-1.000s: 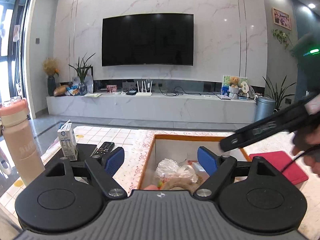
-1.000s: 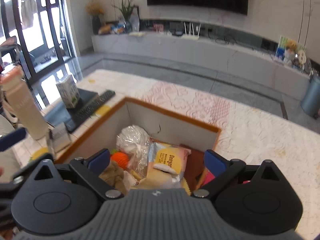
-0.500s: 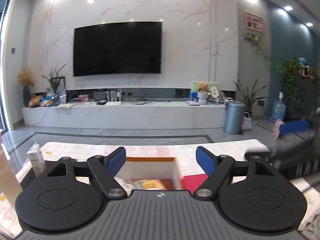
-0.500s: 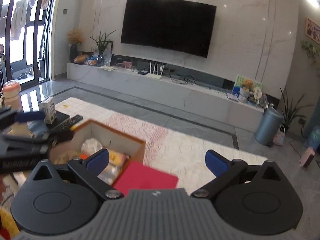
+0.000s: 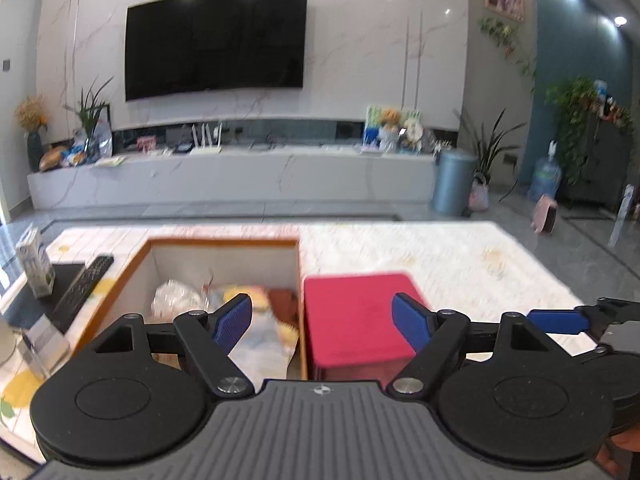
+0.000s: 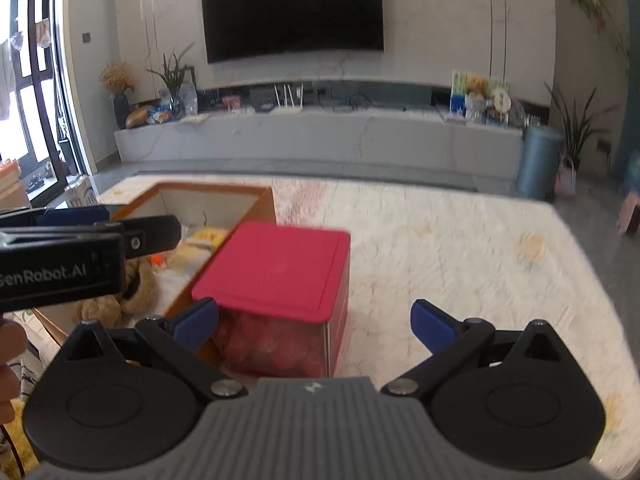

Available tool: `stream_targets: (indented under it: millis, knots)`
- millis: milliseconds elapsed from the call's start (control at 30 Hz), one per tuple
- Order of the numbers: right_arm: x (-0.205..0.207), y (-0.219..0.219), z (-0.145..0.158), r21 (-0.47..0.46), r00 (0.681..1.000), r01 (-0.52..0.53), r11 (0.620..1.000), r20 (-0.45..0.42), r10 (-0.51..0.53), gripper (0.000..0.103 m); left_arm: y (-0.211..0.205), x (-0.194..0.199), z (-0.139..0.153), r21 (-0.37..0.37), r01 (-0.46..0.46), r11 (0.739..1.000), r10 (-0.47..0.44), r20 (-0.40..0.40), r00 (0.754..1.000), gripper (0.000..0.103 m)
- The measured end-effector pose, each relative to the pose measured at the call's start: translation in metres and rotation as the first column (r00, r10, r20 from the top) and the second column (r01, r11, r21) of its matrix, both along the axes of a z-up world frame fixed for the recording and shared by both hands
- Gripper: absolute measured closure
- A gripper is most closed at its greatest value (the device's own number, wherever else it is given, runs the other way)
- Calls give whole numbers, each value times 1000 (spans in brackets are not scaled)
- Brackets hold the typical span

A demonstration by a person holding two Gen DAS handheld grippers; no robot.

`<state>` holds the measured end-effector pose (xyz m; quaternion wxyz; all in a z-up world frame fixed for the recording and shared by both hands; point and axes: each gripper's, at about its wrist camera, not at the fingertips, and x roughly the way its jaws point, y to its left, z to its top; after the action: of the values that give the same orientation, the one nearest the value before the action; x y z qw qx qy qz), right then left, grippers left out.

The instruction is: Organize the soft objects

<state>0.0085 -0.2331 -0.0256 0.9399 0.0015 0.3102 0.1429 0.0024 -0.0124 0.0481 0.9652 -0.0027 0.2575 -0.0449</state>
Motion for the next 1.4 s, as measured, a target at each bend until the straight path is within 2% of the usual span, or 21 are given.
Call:
stream_targets:
  millis: [100, 333, 900, 1033, 1400]
  knots:
    - [9, 5, -14, -14, 999, -11, 1000, -45, 11, 3, 1, 4, -13, 14, -5, 1000, 6, -37, 999, 10]
    - [20, 6, -34, 29, 996, -33, 999, -85, 36, 3, 4, 2, -35, 30, -24, 999, 28, -107, 994, 11]
    - [22, 13, -45, 25, 994, -57, 998, -87, 59, 3, 6, 2, -43, 23, -27, 999, 30, -131, 991, 11]
    - [21, 13, -44, 34, 996, -57, 998, -66, 60, 3, 9, 2, -42, -19, -25, 1000, 22, -145, 989, 11]
    - [20, 13, -44, 38, 996, -58, 998, -59, 61, 3, 12, 2, -43, -44, -17, 999, 11, -147, 989, 11]
